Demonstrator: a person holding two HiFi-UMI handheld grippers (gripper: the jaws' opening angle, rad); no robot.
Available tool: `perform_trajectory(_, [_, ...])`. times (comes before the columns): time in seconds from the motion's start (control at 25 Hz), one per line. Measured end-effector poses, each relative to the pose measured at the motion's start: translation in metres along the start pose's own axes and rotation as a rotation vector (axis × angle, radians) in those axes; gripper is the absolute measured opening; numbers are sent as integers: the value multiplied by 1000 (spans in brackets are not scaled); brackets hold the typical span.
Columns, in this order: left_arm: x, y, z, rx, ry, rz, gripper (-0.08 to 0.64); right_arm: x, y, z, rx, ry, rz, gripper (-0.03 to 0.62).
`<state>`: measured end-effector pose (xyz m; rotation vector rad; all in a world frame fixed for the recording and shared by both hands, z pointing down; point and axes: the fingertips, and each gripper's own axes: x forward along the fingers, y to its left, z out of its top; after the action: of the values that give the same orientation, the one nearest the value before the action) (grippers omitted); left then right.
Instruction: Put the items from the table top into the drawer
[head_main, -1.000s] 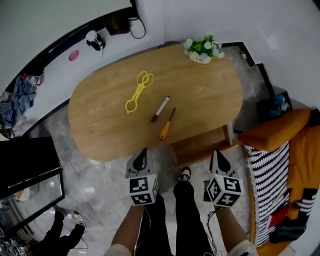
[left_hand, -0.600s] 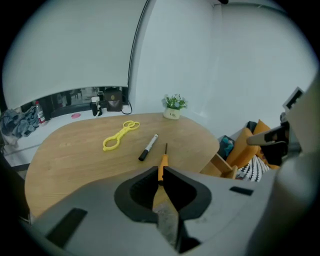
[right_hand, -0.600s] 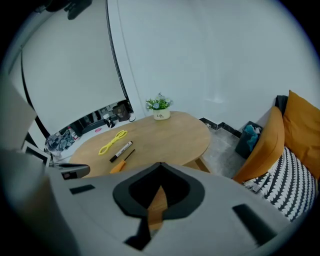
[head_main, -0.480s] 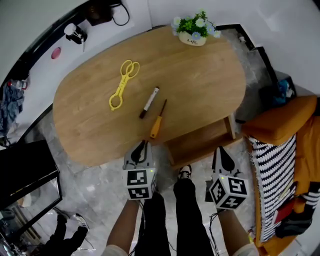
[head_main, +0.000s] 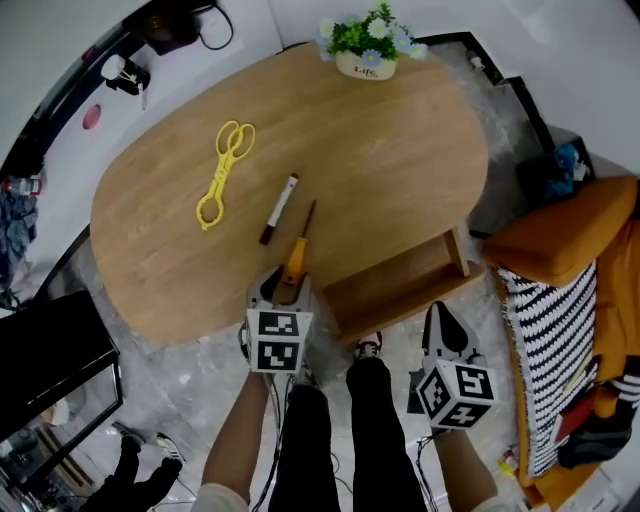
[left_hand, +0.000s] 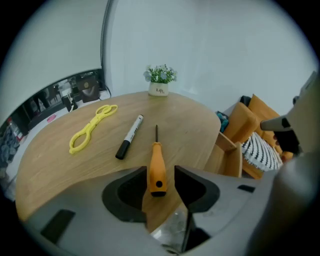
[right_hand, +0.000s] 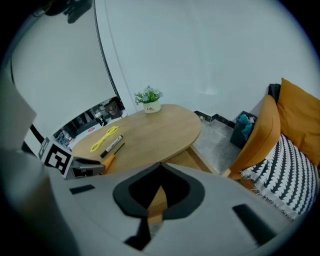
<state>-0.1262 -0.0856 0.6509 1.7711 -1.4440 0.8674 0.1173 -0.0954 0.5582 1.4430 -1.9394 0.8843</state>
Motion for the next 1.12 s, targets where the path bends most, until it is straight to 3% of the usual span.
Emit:
perform_trajectory(0.28, [23,-5,-2,96,69,2,147,4,-12,-8,12,17,2,-8])
perform_trajectory(0.8, [23,0,-1,29,48,-22,120,4,-26,-14,42,21,-12,-8])
perform_trajectory(1.0, [16,-1,1,64,32,-1,115,-1,-24,-14,52,5,-10,-8])
perform_trajectory(1.12, [7,-19,5,88,1,-27,115,-8,-29,-13,66,-9,-18,-8])
